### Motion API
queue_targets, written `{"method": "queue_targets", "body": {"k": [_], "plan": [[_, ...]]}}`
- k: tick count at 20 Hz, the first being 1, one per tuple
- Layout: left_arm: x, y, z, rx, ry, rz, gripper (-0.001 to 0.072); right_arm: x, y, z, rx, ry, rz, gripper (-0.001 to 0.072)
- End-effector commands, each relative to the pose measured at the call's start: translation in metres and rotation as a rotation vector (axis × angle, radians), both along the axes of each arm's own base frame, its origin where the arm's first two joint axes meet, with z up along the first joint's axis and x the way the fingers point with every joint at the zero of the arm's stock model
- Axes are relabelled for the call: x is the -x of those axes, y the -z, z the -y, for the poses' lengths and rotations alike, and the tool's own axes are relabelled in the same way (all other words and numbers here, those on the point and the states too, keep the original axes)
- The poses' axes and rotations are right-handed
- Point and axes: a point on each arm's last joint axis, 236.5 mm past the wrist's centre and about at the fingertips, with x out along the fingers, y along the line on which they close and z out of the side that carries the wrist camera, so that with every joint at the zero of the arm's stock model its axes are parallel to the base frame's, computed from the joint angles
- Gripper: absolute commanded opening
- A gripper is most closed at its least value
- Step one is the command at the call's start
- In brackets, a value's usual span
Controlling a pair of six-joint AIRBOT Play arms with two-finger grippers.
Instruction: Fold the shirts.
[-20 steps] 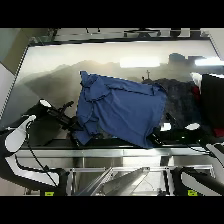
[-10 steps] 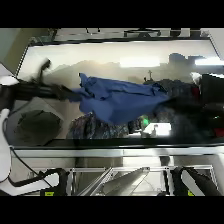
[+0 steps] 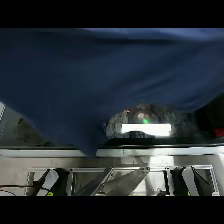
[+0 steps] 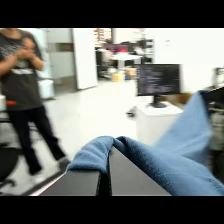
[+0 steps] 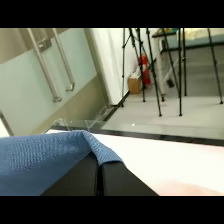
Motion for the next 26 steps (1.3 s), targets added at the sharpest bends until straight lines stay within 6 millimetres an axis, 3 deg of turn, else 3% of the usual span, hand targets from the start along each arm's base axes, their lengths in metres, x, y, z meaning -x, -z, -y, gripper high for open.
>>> {"method": "queue_targets", "body": {"k": [1, 3, 5, 8, 10, 13, 15, 17, 18, 19, 20, 21, 22, 24, 26], "plan": [[-0.013, 0.004, -0.017, -0.019, -0.169, -0.010, 0.0035, -0.007, -0.001, 0.001, -0.002, -0.031, -0.013, 0.0017], [-0.054, 0.042, -0.025, 0.001, -0.116, -0.134, 0.0034, -0.041, 0.040, 0.006, -0.016, -0.073, -0.145, 0.0017], [-0.120, 0.104, -0.015, -0.041, -0.089, -0.294, 0.0035, -0.089, 0.098, 0.005, -0.018, -0.082, -0.290, 0.0017], [-0.232, 0.229, 0.014, -0.196, -0.153, -0.515, 0.0034, -0.168, 0.218, 0.016, 0.025, -0.003, -0.529, 0.0017], [-0.291, 0.309, 0.029, -0.258, -0.151, -0.650, 0.0034, -0.213, 0.299, 0.032, 0.014, 0.056, -0.666, 0.0017], [-0.352, 0.414, 0.030, -0.230, -0.097, -0.874, 0.0034, -0.266, 0.407, 0.056, -0.024, 0.102, -0.812, 0.0018], [-0.376, 0.461, 0.020, -0.228, -0.086, -0.944, 0.0025, -0.292, 0.465, 0.065, -0.061, 0.130, -0.857, 0.0019], [-0.396, 0.477, 0.006, -0.180, -0.108, -0.950, 0.0028, -0.311, 0.495, 0.074, -0.109, 0.165, -0.849, 0.0036], [-0.406, 0.477, -0.002, -0.128, -0.132, -0.949, 0.0100, -0.320, 0.503, 0.081, -0.138, 0.191, -0.841, 0.0225], [-0.411, 0.475, -0.011, -0.073, -0.150, -0.954, 0.0367, -0.324, 0.504, 0.085, -0.162, 0.204, -0.836, 0.0414], [-0.411, 0.473, -0.023, -0.028, -0.161, -0.965, 0.0629, -0.327, 0.502, 0.090, -0.165, 0.211, -0.826, 0.0477], [-0.404, 0.469, -0.034, -0.014, -0.153, -0.981, 0.0698, -0.327, 0.496, 0.095, -0.164, 0.212, -0.816, 0.0476], [-0.390, 0.464, -0.045, -0.031, -0.117, -1.002, 0.0698, -0.324, 0.488, 0.103, -0.155, 0.207, -0.814, 0.0473], [-0.356, 0.454, -0.064, -0.049, -0.039, -1.074, 0.0697, -0.304, 0.478, 0.122, -0.130, 0.174, -0.840, 0.0291], [-0.317, 0.454, -0.084, -0.049, 0.038, -1.216, 0.0693, -0.277, 0.478, 0.138, -0.121, 0.129, -0.901, 0.0300]]}}
